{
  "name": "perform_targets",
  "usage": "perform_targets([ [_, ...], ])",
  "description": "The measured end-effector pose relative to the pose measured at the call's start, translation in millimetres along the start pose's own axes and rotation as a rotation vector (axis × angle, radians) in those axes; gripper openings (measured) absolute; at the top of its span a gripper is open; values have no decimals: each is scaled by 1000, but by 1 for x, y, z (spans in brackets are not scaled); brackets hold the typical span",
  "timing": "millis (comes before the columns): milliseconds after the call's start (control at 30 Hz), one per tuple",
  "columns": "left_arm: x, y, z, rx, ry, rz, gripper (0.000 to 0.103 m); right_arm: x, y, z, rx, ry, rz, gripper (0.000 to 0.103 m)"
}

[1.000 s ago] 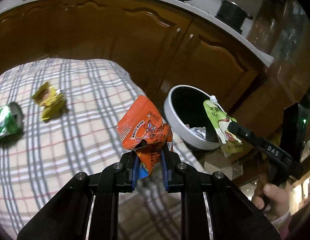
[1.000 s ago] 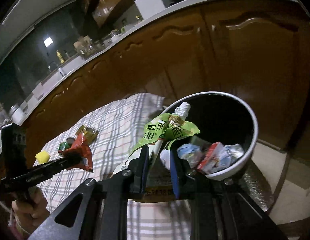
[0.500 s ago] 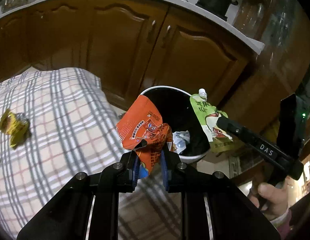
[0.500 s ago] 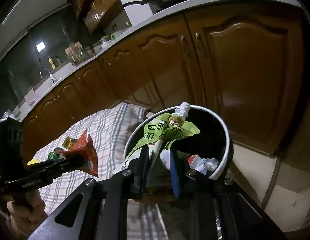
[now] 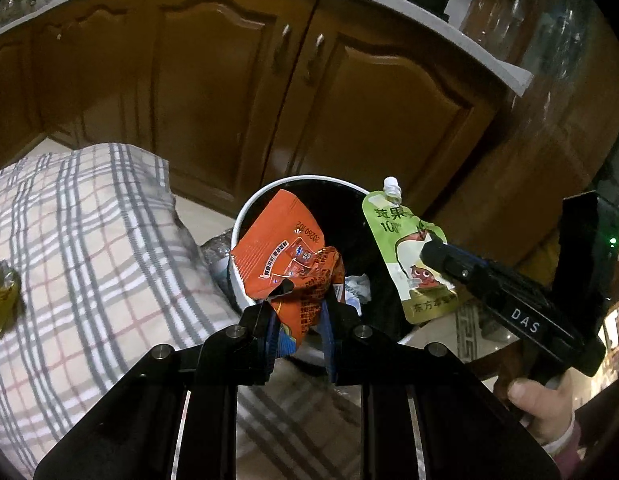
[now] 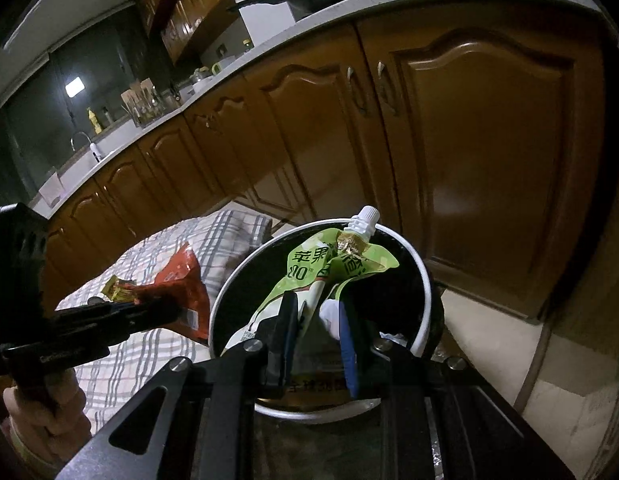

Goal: Collect trash
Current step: 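Carry the orange bag and juice pouch over the bin and open both grippers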

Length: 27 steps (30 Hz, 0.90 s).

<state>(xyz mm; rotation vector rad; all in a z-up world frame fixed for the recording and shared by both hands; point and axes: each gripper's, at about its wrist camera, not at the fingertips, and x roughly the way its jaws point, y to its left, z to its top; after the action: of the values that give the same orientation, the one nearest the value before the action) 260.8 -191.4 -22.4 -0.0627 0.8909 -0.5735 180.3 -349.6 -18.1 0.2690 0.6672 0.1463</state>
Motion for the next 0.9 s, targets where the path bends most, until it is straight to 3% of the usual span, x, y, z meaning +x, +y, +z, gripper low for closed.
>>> perform_targets([
  [233,16,-6,0,6,26,0,17,6,-4,0,1,12,-11,20],
  [267,17,-6,1,7,28,0,17,7,-4,1,2,14,-13,19],
  [300,19,-7,2,8,29,0,17,8,-5,1,2,21,-11,5],
  [333,20,-7,3,9,30,0,17,10,-6,2,1,25,-11,2],
  [567,33,-5,5,6,55,6,18,23,-9,-2,-1,50,-21,1],
  [633,35,-4,5,-2,69,3,24,21,-9,-2,6,46,-17,1],
  [700,37,-3,5,-11,81,-2,54,18,-9,-3,9,40,-18,1],
  [767,35,-4,5,-10,65,5,60,15,-10,-3,15,34,-17,1],
  [900,26,-1,0,-13,48,8,60,8,-11,-7,37,26,-13,1],
])
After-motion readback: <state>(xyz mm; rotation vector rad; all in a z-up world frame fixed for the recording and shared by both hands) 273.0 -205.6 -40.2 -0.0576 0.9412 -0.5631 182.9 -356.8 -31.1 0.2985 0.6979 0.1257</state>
